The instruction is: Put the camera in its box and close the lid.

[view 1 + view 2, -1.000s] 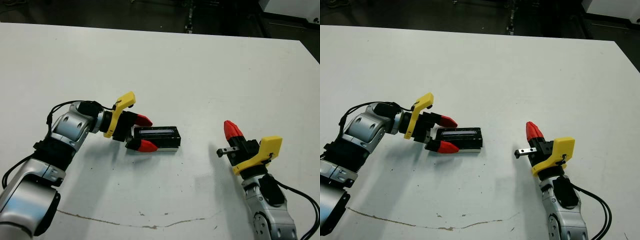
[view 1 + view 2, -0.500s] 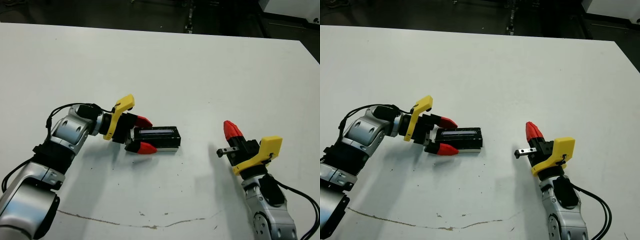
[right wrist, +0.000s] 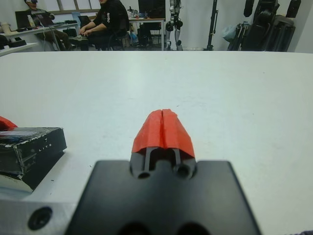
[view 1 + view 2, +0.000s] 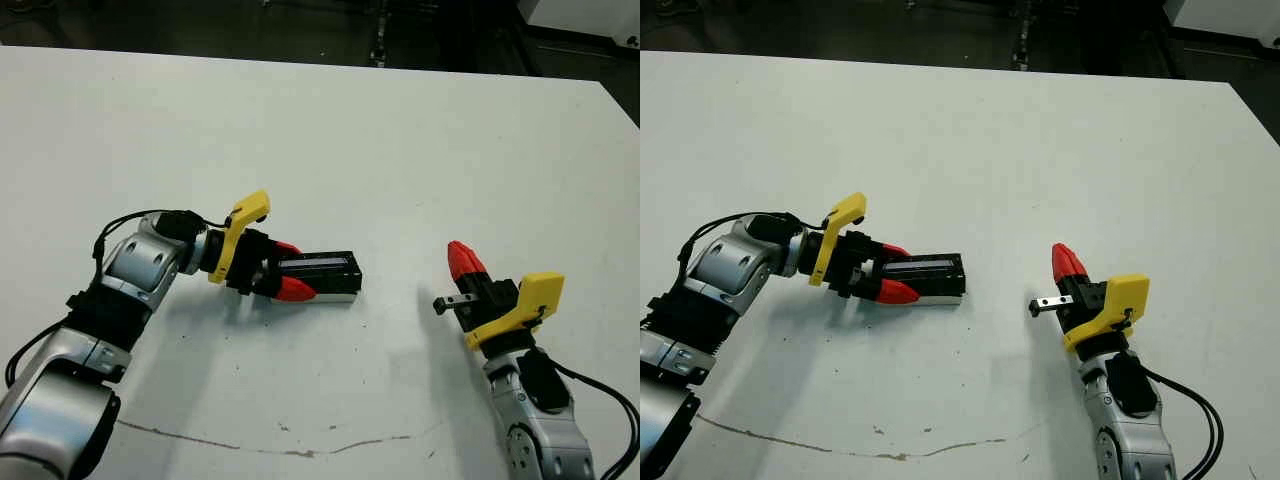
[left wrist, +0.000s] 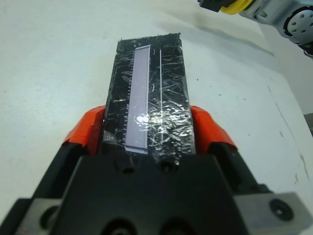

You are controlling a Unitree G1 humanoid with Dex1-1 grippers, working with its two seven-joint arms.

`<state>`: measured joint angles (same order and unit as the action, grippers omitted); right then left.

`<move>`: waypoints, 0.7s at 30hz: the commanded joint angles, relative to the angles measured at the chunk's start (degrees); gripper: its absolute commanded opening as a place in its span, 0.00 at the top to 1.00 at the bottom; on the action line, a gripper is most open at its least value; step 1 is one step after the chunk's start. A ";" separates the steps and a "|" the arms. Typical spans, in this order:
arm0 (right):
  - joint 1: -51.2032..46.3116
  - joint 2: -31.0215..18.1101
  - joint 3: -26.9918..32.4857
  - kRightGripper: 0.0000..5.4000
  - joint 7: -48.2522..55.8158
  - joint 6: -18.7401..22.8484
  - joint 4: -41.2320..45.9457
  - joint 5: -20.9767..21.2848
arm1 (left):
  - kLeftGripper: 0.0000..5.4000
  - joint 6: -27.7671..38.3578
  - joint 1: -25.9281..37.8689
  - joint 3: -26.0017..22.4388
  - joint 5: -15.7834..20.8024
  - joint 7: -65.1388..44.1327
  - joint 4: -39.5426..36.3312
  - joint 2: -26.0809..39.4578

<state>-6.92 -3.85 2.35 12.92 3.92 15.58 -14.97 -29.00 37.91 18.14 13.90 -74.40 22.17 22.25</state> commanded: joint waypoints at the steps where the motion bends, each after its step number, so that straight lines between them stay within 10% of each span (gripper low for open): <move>1: -0.03 -0.49 0.43 1.00 -0.26 0.13 -0.23 0.30 | 0.41 -1.94 -0.33 -0.50 -0.11 1.30 0.10 0.00; 21: -0.16 -0.75 0.47 1.00 0.24 -0.19 -0.77 -0.19 | 0.41 -6.06 -1.97 -3.23 2.21 4.28 -2.42 -1.36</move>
<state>-6.80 -3.88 2.65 13.22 3.90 15.18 -15.85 -33.87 36.84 16.19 15.33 -72.55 20.39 21.64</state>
